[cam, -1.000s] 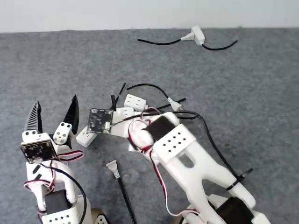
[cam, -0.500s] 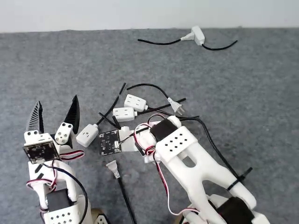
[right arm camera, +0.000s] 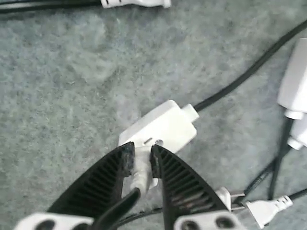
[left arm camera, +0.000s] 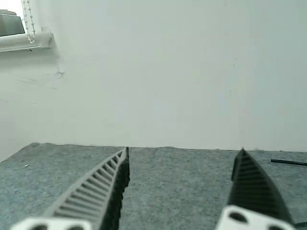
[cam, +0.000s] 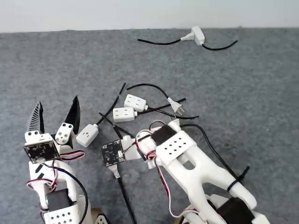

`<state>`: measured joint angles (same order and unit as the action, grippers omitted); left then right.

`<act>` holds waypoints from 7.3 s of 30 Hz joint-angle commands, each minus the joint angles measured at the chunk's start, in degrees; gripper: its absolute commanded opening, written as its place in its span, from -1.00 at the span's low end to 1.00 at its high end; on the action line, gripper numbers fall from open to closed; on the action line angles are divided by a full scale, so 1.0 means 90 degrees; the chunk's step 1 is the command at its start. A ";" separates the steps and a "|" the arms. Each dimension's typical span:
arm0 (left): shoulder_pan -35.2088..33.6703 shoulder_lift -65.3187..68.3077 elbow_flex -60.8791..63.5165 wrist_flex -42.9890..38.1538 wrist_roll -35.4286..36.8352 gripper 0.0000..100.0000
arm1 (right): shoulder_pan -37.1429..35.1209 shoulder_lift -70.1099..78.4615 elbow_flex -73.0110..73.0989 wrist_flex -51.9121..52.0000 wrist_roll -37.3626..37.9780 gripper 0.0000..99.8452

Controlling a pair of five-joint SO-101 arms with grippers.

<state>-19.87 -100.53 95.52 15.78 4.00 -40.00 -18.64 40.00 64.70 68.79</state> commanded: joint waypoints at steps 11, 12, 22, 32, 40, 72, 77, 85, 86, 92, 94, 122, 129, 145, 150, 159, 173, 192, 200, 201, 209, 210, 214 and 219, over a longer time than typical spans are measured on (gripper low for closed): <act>0.0059 -0.0039 -0.0054 -0.0225 0.0039 -0.36 | -0.0239 -0.0015 0.0215 -0.0718 0.0078 -0.98; 0.0059 -0.0039 -0.0054 -0.0225 0.0039 -0.36 | -0.0278 -0.0015 0.0313 -0.0757 0.0078 -0.98; 0.0293 -0.0049 0.0005 -0.0225 -0.0195 -0.36 | -0.0454 -0.0024 0.0781 -0.1275 0.0020 -0.98; 0.0293 -0.0049 0.0015 -0.0225 -0.0195 -0.36 | -0.0454 -0.0142 0.0674 -0.1314 -0.0361 -0.98; 0.0293 -0.0059 0.0015 -0.0225 -0.0195 -0.36 | -0.0415 -0.1265 -0.0303 -0.1255 -0.1817 -0.98; 0.1289 -0.0068 -0.0904 0.1426 0.0029 -0.36 | 0.1001 -0.2476 -0.1006 -0.4127 -0.7463 -0.98; 0.0899 -0.0068 0.0005 0.0059 -0.0010 -0.36 | 0.1187 -0.2447 -0.0264 -0.3717 -0.7463 -0.98; 0.1006 -0.0020 0.0044 0.0088 -0.0010 -0.36 | 0.1050 -0.2437 0.1387 -0.3707 -0.7512 -0.98; 0.1104 -0.0020 0.0034 0.0225 -0.0088 -0.36 | 0.1050 -0.2427 0.1514 -0.3687 -0.7512 -0.98; 0.1875 -0.0010 -0.0073 0.1016 -0.0459 -0.36 | 0.1031 -0.1695 0.2022 -0.3668 -0.7512 -0.98; 0.1895 -0.0010 -0.0044 0.1035 -0.0567 -0.36 | 0.0991 -0.1187 0.2081 -0.3668 -0.7512 -0.98; 0.1885 -0.0010 -0.0122 0.3233 -0.1201 -0.36 | 0.0650 0.0708 0.1895 -0.3893 -0.7473 -0.98; 0.1338 0.0215 -0.0405 0.3223 -0.1211 -0.36 | 0.0669 0.0698 0.1866 -0.3922 -0.7473 -0.98; 0.1299 0.8049 -0.3551 0.2198 -0.1172 -0.36 | 0.0825 0.0698 0.1856 -0.3941 -0.7512 -0.98; 0.1387 0.8088 -0.4479 0.4190 -0.1221 -0.36 | 0.0835 0.0698 0.1846 -0.3941 -0.7512 -0.98; 0.1397 0.6154 -0.5651 0.7502 -0.1211 -0.36 | 0.0835 0.0698 0.1846 -0.3922 -0.7492 -0.98; 0.2901 0.4044 -0.2945 0.5880 0.0029 -0.36 | 0.0825 0.0698 0.1846 -0.3922 -0.7473 -0.98; 0.3731 0.5099 -0.2691 0.5431 0.2794 -0.36 | 0.0825 0.0698 0.1846 -0.3922 -0.7473 -0.98; 0.3722 0.8186 -0.4215 0.6134 0.3341 -0.36 | 0.0825 0.0698 0.1846 -0.3922 -0.7473 -0.98; 0.3712 0.8547 -0.4469 0.6330 0.3341 -0.36 | 0.0825 0.0698 0.1846 -0.3922 -0.7473 -0.98; 0.3702 1.0755 -0.5846 0.6642 0.4230 -0.36 | 0.0825 0.0698 0.1846 -0.3932 -0.7473 -0.98; 0.3702 1.0911 -0.5963 0.6642 0.4259 -0.36 | 0.0825 0.0698 0.1846 -0.3932 -0.7473 -0.98; 0.3702 1.1409 -0.6217 0.6642 0.4366 -0.36 | 0.0825 0.0708 0.1846 -0.3932 -0.7473 -0.98; 0.3419 1.1927 -0.6598 0.6642 0.4386 -0.36 | 0.0825 0.0708 0.1846 -0.3932 -0.7473 -0.98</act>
<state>13.36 3.82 40.31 75.38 42.24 -33.05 -12.40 58.29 30.15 1.54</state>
